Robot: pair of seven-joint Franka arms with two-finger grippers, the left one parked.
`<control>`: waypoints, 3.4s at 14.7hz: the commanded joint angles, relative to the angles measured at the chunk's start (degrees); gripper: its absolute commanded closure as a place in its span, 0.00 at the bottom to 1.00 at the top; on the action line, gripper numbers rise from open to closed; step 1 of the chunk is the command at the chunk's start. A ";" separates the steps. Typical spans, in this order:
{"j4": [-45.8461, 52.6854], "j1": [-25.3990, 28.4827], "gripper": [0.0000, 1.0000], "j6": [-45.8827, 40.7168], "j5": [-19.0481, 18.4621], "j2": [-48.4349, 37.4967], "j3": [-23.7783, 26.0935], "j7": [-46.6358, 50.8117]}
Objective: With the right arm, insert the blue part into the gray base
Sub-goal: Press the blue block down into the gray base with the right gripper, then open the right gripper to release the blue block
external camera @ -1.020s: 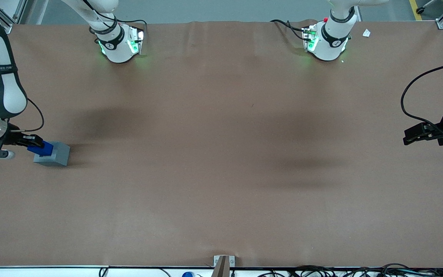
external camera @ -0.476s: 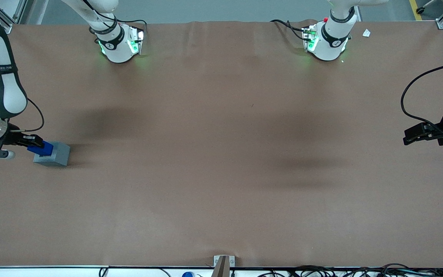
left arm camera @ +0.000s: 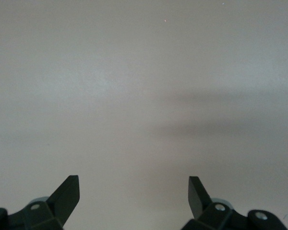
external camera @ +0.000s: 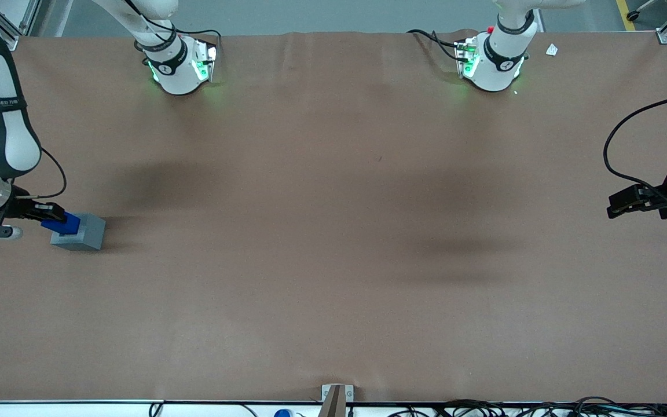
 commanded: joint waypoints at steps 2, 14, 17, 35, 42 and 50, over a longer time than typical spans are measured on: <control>-1.13 -0.76 0.82 2.18 0.40 1.69 0.96 -0.42; -1.13 -0.76 0.84 2.71 0.49 2.04 1.13 -0.42; -1.05 -0.58 0.84 3.59 0.49 2.48 1.13 -0.42; -0.87 -0.58 0.51 4.29 0.67 3.18 1.13 -0.15; -0.78 -0.58 0.15 3.68 0.67 2.75 1.13 -0.33; 0.62 0.91 0.00 -3.15 0.58 -2.78 1.22 -0.33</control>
